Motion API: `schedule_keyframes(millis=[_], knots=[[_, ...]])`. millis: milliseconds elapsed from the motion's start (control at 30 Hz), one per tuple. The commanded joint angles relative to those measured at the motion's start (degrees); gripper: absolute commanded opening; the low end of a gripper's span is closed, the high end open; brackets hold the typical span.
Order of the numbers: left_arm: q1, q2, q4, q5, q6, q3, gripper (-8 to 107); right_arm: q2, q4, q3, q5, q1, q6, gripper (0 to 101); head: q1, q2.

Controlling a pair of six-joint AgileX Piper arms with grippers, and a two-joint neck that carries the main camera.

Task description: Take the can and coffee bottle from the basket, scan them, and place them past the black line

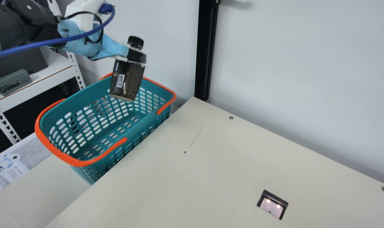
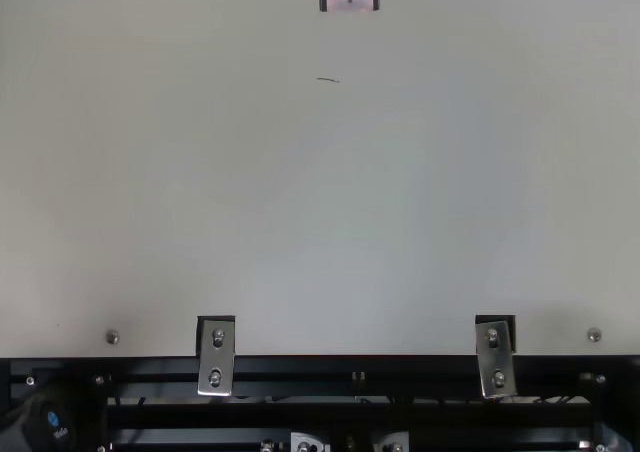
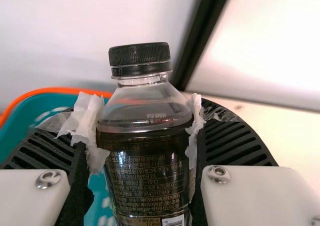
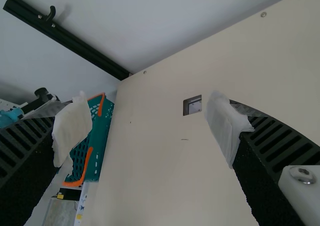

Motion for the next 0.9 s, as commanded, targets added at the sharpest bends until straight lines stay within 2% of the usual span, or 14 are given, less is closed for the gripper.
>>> schedule_keyframes(millis=[0, 300, 633, 867], knots=[[-1.20, -2.01, -6.34, 0.09, -0.21, 1.03, 10, 0.00, 0.00, 0.00, 0.00, 0.00, 0.00, 101, -1.33, 0.63], [-7.06, -9.61, -17.31, -0.69, -1.23, 6.31, 10, 0.00, 0.00, 0.00, 0.00, 0.00, 0.00, 101, -1.33, 0.63], [-15.21, -17.75, -23.58, -2.43, -2.62, 12.06, 10, 0.00, 0.00, 0.00, 0.00, 0.00, 0.00, 101, -1.30, 0.09], [-21.40, -21.80, -24.81, -4.13, -5.13, 15.33, 10, 0.00, 0.00, 0.00, 0.00, 0.00, 0.00, 101, -0.83, -9.90]])
